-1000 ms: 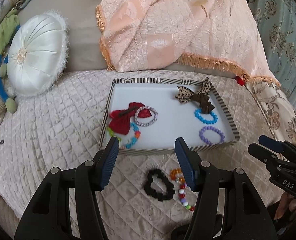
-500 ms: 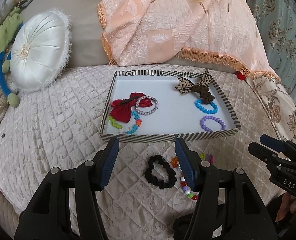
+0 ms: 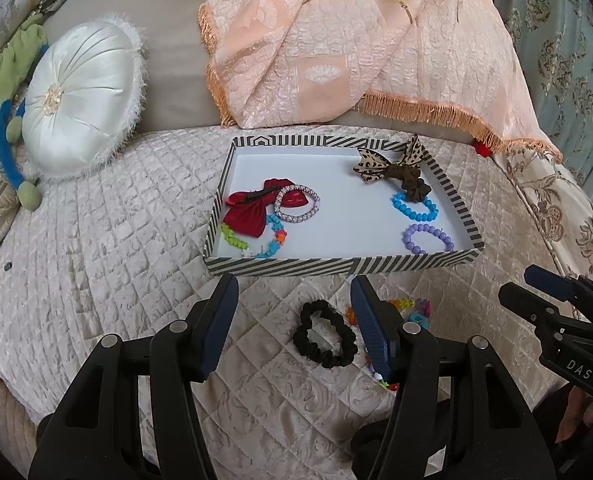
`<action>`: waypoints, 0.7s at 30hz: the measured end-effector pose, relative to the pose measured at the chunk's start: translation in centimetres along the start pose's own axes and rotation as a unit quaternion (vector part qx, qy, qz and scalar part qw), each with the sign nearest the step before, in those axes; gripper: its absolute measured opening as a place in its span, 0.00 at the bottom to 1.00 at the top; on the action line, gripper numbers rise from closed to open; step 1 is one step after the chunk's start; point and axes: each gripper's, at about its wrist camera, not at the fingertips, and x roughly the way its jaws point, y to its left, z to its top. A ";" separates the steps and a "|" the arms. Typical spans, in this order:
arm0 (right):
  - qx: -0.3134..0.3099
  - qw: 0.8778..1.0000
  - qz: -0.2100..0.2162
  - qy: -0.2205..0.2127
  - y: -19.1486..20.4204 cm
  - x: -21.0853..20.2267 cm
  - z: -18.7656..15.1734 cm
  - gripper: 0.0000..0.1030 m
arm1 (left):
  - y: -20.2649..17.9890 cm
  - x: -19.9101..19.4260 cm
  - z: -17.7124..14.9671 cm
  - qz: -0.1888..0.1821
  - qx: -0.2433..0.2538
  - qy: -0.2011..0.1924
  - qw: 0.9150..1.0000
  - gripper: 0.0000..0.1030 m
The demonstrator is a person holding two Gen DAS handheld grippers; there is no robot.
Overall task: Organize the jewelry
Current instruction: 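Withdraw both grippers from the tray toward the black scrunchie and bead bracelets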
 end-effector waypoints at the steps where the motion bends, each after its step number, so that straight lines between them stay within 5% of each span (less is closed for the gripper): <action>1: 0.000 1.000 0.000 0.001 0.0 0.0 0.0 0.52 | 0.0 0.0 -0.1 0.000 0.000 0.001 1.000 0.57; 21: -0.004 1.000 -0.010 0.021 -0.2 1.0 -0.8 0.53 | 1.0 1.4 -1.0 -0.004 -0.008 0.024 1.000 0.57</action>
